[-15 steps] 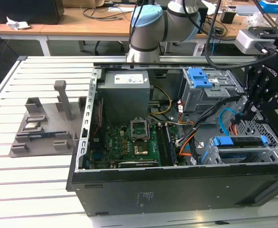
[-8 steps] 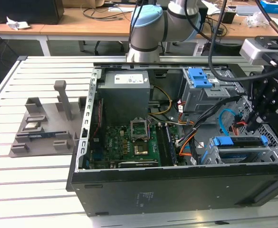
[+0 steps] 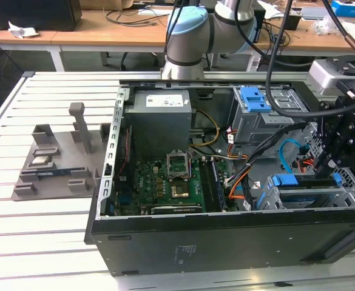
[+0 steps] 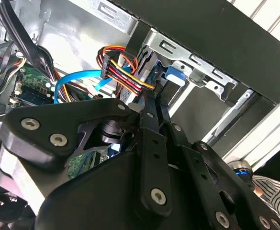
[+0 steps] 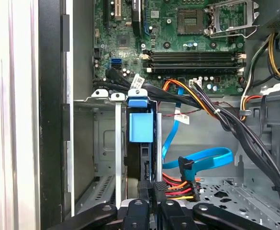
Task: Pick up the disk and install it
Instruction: 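Insert the first disk wire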
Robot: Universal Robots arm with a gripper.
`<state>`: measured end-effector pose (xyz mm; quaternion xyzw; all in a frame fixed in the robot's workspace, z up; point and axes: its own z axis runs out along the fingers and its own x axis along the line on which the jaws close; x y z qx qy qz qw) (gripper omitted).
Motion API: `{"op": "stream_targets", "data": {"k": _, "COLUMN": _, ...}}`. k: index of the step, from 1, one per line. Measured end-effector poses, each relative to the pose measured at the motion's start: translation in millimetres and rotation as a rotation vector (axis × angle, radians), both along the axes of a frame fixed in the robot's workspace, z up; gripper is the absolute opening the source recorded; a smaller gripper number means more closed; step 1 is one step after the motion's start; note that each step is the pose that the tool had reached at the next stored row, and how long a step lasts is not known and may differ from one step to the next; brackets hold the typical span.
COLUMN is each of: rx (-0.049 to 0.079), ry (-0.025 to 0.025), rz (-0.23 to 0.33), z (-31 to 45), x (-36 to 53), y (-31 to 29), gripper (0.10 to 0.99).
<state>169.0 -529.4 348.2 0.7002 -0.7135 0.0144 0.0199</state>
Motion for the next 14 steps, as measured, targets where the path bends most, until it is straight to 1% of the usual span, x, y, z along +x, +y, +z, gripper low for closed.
{"op": "stream_targets", "data": {"k": 3, "rx": 0.006, "ry": 0.0000, "rz": 0.000, "z": -1.4, "x": -0.2, "y": 0.0, "gripper": 0.161}}
{"op": "stream_targets", "data": {"k": 6, "rx": 0.006, "ry": -0.0001, "rz": 0.000, "z": -1.7, "x": -0.4, "y": -0.1, "gripper": 0.161}}
{"op": "stream_targets", "data": {"k": 8, "rx": 0.007, "ry": -0.0026, "rz": 0.000, "z": -0.7, "x": -0.7, "y": 0.0, "gripper": 0.161}}
{"op": "stream_targets", "data": {"k": 9, "rx": 0.007, "ry": -0.0028, "rz": 0.000, "z": -0.4, "x": -0.7, "y": -0.1, "gripper": 0.161}}
{"op": "stream_targets", "data": {"k": 11, "rx": 0.024, "ry": -0.0028, "rz": 0.000, "z": -0.5, "x": -1.3, "y": -0.5, "gripper": 0.161}}
{"op": "stream_targets", "data": {"k": 12, "rx": 0.027, "ry": -0.0028, "rz": 0.000, "z": -0.5, "x": -1.3, "y": -0.7, "gripper": 0.161}}
{"op": "stream_targets", "data": {"k": 14, "rx": 0.028, "ry": -0.0028, "rz": 0.000, "z": -0.5, "x": -1.4, "y": -2.2, "gripper": 0.161}}
